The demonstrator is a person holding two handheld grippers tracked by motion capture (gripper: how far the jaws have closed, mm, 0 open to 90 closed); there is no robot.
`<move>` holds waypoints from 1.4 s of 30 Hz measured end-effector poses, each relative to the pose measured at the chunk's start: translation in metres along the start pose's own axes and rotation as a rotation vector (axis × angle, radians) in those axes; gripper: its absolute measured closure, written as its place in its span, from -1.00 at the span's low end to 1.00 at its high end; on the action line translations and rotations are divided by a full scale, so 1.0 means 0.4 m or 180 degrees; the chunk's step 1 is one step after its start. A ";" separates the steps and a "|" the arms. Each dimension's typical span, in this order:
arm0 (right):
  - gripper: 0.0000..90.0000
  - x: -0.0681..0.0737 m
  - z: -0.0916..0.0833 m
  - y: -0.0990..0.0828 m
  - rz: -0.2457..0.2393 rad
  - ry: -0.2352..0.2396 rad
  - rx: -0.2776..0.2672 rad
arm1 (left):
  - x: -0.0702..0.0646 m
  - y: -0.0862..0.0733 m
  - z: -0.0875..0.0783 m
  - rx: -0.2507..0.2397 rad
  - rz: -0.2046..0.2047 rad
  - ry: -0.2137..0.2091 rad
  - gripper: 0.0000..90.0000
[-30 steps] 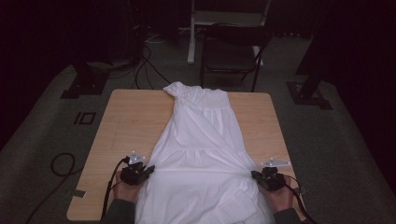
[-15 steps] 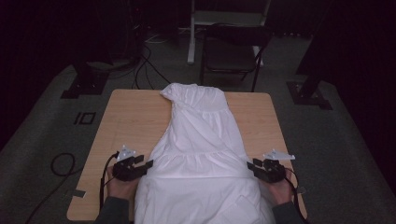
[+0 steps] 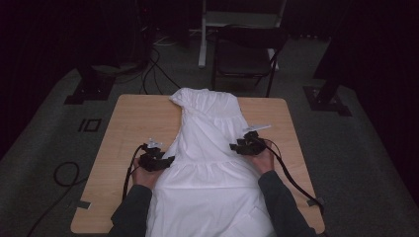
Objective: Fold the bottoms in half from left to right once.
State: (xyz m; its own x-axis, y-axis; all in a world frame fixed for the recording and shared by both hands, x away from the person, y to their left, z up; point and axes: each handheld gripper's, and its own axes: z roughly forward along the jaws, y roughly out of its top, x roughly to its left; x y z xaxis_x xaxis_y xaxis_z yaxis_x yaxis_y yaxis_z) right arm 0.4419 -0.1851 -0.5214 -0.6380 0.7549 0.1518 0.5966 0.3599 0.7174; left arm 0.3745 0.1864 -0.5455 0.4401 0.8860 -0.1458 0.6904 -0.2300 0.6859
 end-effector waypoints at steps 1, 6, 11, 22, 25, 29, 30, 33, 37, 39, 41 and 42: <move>0.09 -0.002 0.011 0.004 0.0011 0.0000 0.0023 | -0.001 -0.002 0.004 -0.0022 0.0002 0.0018 0.14; 0.43 -0.014 0.082 0.017 0.0143 0.0164 0.0243 | -0.008 0.000 0.006 -0.0001 0.0043 0.0025 0.63; 1.00 0.009 0.053 0.025 0.0049 0.0189 0.0086 | -0.023 -0.002 -0.004 -0.0076 0.0173 0.0029 0.95; 1.00 -0.060 -0.189 0.010 -0.0050 -0.0640 -0.0456 | -0.050 -0.001 -0.019 -0.0155 0.0120 -0.0041 0.44; 1.00 -0.100 -0.133 -0.032 0.0063 -0.0653 -0.0190 | -0.053 -0.002 0.001 -0.0030 0.0102 -0.0046 0.35; 1.00 -0.123 -0.064 -0.069 0.0169 -0.0639 0.0024 | -0.052 0.014 -0.006 -0.0058 0.0136 -0.0046 0.18; 1.00 -0.128 -0.044 -0.075 0.0176 -0.0653 0.0102 | -0.049 0.025 -0.013 -0.0115 0.0157 -0.0026 0.10; 1.00 -0.129 -0.033 -0.077 0.0171 -0.0665 0.0152 | -0.048 0.059 -0.006 -0.0181 0.0124 -0.0025 0.05; 0.99 -0.130 -0.028 -0.073 0.0178 -0.0662 0.0183 | -0.062 0.083 0.055 -0.0052 0.0203 0.0040 0.04; 0.99 -0.131 -0.028 -0.074 0.0183 -0.0656 0.0187 | -0.068 0.080 0.081 0.0015 0.0272 0.0058 0.16; 0.99 -0.130 -0.028 -0.075 0.0187 -0.0660 0.0174 | -0.074 0.072 0.091 -0.0012 0.0383 0.0173 0.23; 0.99 -0.127 -0.029 -0.078 0.0190 -0.0666 0.0167 | -0.074 0.072 0.090 -0.0019 0.0361 0.0168 0.48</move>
State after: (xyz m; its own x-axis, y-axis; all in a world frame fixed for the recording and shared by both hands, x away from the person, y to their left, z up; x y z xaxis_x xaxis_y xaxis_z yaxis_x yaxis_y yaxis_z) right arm 0.4500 -0.2409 -0.5435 -0.4890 0.8712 0.0447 0.6583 0.3350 0.6741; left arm 0.4020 0.1392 -0.5472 0.4843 0.8744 -0.0293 0.6342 -0.3278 0.7002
